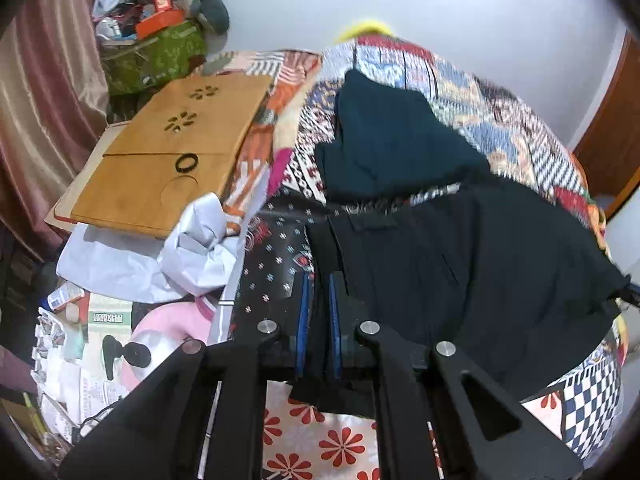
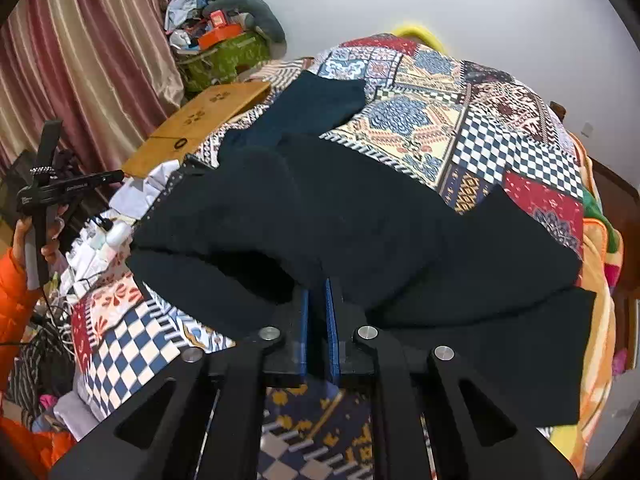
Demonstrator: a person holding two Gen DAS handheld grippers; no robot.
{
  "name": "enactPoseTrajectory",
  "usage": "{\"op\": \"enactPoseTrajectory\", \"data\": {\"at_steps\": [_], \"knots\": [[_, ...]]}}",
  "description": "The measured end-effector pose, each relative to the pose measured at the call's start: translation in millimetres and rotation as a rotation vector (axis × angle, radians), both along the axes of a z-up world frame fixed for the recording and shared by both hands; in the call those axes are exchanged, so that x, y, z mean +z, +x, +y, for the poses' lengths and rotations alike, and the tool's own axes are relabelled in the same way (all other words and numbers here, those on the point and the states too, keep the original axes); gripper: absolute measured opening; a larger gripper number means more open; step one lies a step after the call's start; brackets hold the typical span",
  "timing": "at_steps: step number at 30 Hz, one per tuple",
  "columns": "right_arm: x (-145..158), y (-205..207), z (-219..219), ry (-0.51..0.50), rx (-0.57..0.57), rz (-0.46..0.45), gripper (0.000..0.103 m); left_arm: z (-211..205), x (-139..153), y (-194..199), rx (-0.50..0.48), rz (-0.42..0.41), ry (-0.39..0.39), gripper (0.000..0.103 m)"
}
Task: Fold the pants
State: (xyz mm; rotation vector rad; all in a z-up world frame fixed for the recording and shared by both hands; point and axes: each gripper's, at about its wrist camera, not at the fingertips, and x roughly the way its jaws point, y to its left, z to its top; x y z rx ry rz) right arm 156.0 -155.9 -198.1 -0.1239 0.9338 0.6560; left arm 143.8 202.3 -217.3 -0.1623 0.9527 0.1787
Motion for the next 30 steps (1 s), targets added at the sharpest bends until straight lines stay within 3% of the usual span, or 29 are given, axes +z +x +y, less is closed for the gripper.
{"op": "enactPoseTrajectory", "data": {"at_steps": [2,5,7,10,16,22,30], "knots": [[6,-4,-5,-0.010,-0.009,-0.004,0.016,-6,-1,7,-0.013,0.014,-0.001,0.014],[20,-4,-21,-0.001,-0.048,-0.028,0.031,-17,4,18,-0.025,0.011,0.016,0.030],[31,-1,-33,0.010,-0.077,-0.056,0.038,-23,10,26,-0.034,-0.004,0.032,0.053],[46,12,-59,0.012,-0.149,-0.102,0.048,-37,20,39,-0.067,-0.035,0.030,0.060],[43,55,-88,-0.013,-0.263,-0.100,0.049,-66,28,73,-0.109,-0.039,0.036,0.079],[8,122,-104,-0.044,-0.376,-0.034,0.049,-90,12,113,-0.149,0.006,0.022,0.085],[-47,189,-92,-0.067,-0.376,0.085,0.049,-111,-25,141,-0.217,0.094,0.031,0.085]]}}
